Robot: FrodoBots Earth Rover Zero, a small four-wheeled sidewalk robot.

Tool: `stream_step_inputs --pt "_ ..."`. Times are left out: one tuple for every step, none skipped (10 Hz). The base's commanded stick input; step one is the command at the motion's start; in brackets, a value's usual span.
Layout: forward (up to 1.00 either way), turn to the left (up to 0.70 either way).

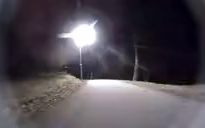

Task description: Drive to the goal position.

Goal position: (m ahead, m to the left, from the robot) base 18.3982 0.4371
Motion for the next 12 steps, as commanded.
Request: stream_step_inputs --pt "0.0 0.0" --pt "0.0 0.0" --pt "0.0 0.0" --pt "0.0 0.0" --pt "0.0 0.0" --pt "0.0 0.0" --pt "0.0 0.0" --pt "0.22 0.0" --pt "0.84 0.0" --pt "0.88 0.0" --pt "0.73 0.0" --pt "0.57 0.0"
